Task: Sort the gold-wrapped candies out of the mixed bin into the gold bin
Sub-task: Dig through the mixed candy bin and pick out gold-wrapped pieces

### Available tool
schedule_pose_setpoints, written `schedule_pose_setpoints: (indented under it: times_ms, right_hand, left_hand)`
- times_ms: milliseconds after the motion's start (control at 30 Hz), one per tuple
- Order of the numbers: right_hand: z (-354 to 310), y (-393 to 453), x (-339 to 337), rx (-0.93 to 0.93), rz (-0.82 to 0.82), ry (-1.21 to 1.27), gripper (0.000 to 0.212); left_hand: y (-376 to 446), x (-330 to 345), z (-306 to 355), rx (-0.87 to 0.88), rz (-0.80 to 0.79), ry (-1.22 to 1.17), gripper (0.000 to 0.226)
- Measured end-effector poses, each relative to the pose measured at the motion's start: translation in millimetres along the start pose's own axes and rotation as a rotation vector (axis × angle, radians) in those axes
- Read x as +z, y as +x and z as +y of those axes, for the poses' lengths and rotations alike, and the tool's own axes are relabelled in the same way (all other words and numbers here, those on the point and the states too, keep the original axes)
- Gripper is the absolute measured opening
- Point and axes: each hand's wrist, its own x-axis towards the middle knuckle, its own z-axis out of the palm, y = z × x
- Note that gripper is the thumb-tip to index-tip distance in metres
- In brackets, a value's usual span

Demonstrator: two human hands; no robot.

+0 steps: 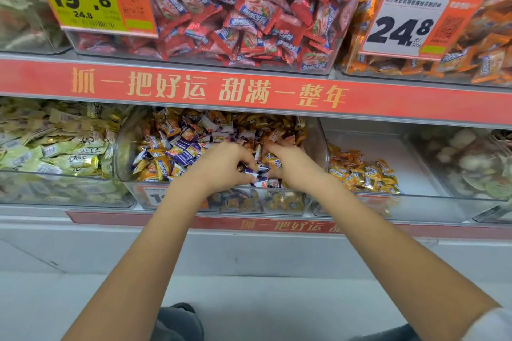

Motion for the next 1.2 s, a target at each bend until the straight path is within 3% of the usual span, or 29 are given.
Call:
schedule_pose_setpoints:
  times_ms: [167,267,433,500,600,700,800,900,967,1067,1200]
  right_hand:
    - [-9.6,-6.0,-15.1,-0.047,0.158,0.167,0.027]
    - [-15.6,-7.3,-32.5,0.019,0.247,0.404,0.021]
    - [-27.8,-24.7,-55.4,0.161,0.157,1.064,0.018]
    - [-30.3,-39.7,-61.9,0.142,0.107,1.149,0.014]
    - [-15.4,-68.7,-68.4,0.058,0.103,1.105,0.013]
    - [18.8,-92.1,-79.0,0.13,0.322,1.083,0.011]
    - [58.6,-87.3,-86.6,0.283,0.49,0.881,0.016]
    - [89.5,-73.3,-90.9,0.447,0.197,0.845,0.03]
    - [106.3,-67.3,-94.7,0.524,0.077,0.627,0.045]
    - [116.0,-64.6,-99.5,0.462,0.149,0.423,0.037]
    - [97.4,-75.4,-94.9,0.204,0.214,0.259,0.024]
  left_hand:
    - [-0.8,-2.8,0.5,-0.019,-0.026,-0.07,0.025]
    - [-0.4,-5.0,1.2,-0.036,-0.045,-0.098,0.026]
    - [-1.7,-8.7,10.0,-0.018,0.033,-0.195,0.027]
    - [-3.4,-10.0,14.6,-0.007,0.114,-0.222,0.025]
    - [-4.8,-4.6,16.4,0.015,0.108,-0.165,0.019]
    - [-5.2,6.1,21.8,0.055,0.078,-0.105,0.016]
    - [-5.7,14.7,31.9,0.107,0.116,-0.068,0.016]
    - [-4.9,19.8,33.8,0.127,0.128,-0.025,0.018]
    - [-4.4,20.9,32.4,0.133,0.139,-0.028,0.018]
    - [-3.1,20.3,30.4,0.148,0.154,-0.036,0.017]
    - [-3.8,16.6,28.0,0.133,0.129,-0.001,0.014]
